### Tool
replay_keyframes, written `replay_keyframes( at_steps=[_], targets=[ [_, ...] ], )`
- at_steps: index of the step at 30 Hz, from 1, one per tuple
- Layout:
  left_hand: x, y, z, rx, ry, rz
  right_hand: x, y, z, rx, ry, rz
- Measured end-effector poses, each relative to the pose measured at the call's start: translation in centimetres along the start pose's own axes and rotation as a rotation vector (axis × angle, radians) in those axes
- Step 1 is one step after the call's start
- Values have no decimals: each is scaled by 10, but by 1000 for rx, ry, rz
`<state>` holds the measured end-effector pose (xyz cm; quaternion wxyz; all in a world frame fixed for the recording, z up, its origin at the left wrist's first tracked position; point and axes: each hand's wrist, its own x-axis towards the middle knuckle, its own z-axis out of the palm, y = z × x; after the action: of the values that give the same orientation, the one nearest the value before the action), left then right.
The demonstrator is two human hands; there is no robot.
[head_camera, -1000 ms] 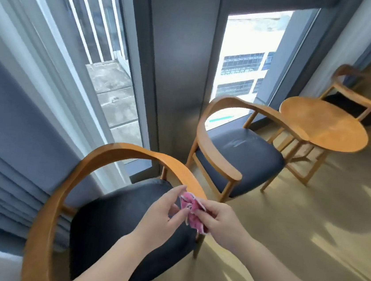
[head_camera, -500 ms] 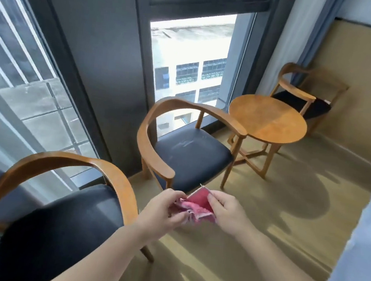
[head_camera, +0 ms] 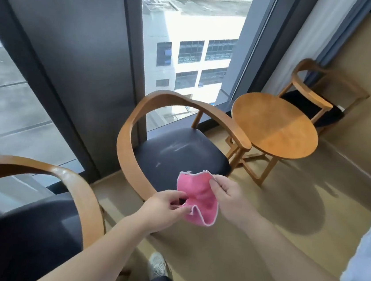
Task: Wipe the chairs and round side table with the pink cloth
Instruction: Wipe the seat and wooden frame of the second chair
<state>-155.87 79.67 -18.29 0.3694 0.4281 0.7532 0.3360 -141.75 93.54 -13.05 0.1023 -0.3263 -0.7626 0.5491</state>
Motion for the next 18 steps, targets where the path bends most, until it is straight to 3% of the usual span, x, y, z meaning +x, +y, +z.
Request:
replay_keyframes(
  at_steps=[6, 10, 14, 18],
  targets=[
    [77, -12, -37, -101, 221, -9, 92, -20, -20, -3, -118, -2],
    [113, -8, -54, -27, 94, -25, 134, -30, -25, 11, -210, 25],
    [138, -17, -55, -331, -3, -240, 169, -35, -33, 5, -265, 52],
    [152, -31, -44, -336, 210, -354, 200, -33, -44, 38, -298, 76]
  ],
)
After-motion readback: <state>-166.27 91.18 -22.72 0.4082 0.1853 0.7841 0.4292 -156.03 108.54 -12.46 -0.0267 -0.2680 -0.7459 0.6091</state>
